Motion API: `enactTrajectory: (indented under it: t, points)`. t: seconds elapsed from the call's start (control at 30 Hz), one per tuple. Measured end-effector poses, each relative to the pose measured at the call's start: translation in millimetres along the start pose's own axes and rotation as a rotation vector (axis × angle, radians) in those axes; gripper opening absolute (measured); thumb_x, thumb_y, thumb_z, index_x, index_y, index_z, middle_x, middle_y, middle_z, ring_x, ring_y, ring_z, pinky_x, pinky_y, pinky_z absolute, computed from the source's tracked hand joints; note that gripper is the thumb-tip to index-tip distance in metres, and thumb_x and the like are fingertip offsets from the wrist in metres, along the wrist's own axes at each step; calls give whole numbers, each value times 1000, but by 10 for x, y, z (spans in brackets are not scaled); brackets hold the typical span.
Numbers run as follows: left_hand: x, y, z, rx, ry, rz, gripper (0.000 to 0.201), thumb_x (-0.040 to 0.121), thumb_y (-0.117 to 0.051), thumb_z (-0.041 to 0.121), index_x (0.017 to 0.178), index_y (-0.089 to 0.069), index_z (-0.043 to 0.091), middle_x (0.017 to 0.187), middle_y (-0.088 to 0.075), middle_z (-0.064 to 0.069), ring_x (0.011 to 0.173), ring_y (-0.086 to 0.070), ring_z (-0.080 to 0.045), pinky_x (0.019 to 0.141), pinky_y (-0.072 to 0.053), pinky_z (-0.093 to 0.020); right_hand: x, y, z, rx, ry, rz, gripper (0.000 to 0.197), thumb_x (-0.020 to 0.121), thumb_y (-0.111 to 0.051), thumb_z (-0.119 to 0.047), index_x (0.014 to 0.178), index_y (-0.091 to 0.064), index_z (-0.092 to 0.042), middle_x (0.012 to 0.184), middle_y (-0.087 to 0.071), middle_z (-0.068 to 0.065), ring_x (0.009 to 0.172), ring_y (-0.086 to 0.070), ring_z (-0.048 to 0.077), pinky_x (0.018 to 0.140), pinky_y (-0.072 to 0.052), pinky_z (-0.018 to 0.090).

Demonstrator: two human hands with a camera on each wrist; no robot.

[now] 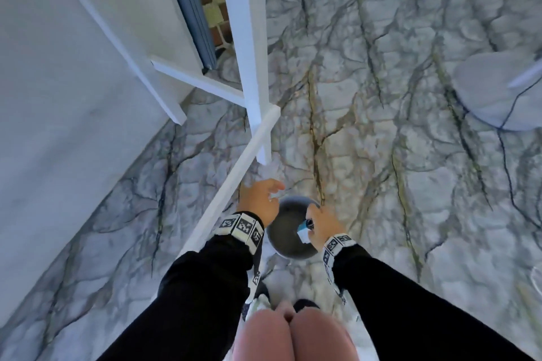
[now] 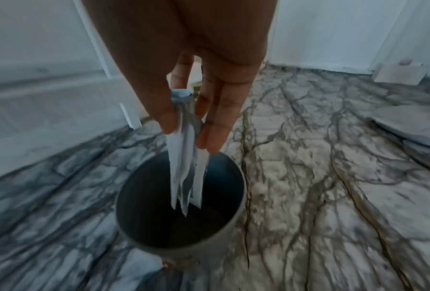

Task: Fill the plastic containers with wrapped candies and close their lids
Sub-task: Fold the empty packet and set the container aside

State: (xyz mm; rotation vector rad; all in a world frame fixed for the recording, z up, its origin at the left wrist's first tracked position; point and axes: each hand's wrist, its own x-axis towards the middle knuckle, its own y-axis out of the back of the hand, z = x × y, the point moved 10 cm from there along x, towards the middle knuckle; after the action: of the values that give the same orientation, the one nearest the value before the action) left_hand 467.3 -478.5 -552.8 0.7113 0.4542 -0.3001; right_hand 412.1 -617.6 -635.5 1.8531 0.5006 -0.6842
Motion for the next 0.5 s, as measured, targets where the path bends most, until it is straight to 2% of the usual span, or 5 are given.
enactTrajectory:
  t: [0.07,0.13,0.23,0.37,0.5]
  points:
    - [83,-170,-144,18,3,-28,30,88,-53,0,112,-62,16,116,-63,-5,109,-57,-21,94,-42,-27,147,-311,128,-9,-29,-58,39,88,-54,-17,123,-36,-12,125,-40,14,94,-56,32,80,-45,36]
    - [107,-260,-268,36,19,-36,30,88,-54,2,112,-63,18,116,-63,-4,107,-57,-21,93,-45,-31,221,-537,207,-36,-50,-116,49,88,-58,-27,129,-34,-15,130,-36,13,101,-57,32,83,-44,35]
    - [62,-280,-355,29,41,-42,31,87,-55,0,111,-62,18,115,-63,-4,107,-56,-21,92,-43,-28,226,-619,290,-45,-108,-130,62,87,-57,-46,136,-33,-17,136,-36,12,112,-54,31,87,-44,35]
    - [-116,-133,-224,15,58,-58,29,89,-54,2,114,-60,16,117,-60,-5,108,-54,-20,93,-41,-27,52,-364,200,-2,-85,-103,57,92,-50,-48,139,-34,-19,134,-43,11,113,-54,30,88,-44,35]
    - [-454,221,159,-50,48,-11,30,88,-55,2,114,-60,15,113,-60,-5,105,-54,-19,89,-39,-24,-409,156,-62,104,-22,-69,53,95,-46,-45,141,-35,-21,135,-46,7,112,-55,26,86,-45,31]
